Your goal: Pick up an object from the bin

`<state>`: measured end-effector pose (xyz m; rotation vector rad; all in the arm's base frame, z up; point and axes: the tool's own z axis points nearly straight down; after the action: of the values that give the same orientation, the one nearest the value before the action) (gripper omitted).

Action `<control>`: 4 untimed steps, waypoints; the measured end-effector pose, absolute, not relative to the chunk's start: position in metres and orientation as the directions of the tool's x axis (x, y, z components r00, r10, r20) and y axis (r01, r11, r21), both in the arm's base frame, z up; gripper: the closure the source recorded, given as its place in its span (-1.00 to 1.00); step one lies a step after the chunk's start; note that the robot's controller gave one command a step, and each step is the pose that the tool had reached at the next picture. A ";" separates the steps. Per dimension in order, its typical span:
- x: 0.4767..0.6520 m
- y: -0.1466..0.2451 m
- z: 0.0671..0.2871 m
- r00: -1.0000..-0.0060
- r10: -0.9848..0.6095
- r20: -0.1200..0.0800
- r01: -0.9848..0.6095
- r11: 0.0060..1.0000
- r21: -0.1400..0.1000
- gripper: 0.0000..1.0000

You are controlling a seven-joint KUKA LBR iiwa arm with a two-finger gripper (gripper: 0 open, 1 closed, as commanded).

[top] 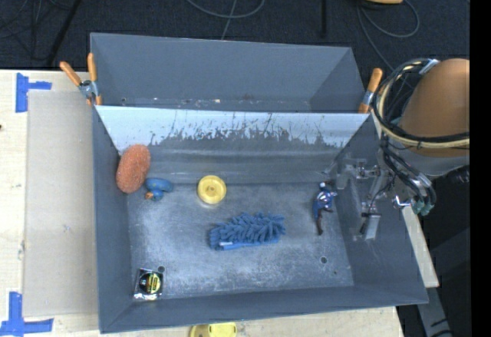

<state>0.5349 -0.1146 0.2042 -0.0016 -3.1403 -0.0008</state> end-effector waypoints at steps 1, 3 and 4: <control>0.536 -0.114 0.203 -1.000 -0.002 -0.002 -0.002 1.000 0.000 -1.00; 0.540 -0.102 0.174 -0.992 -0.128 0.014 -0.128 0.992 0.005 -1.00; 0.543 -0.075 0.148 -0.990 -0.140 -0.010 -0.140 0.990 -0.003 -1.00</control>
Offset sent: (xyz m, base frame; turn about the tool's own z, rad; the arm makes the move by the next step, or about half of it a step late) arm 0.0079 0.0139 0.0496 -0.3211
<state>0.5433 -0.0750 0.1477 0.2205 -3.1441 0.0030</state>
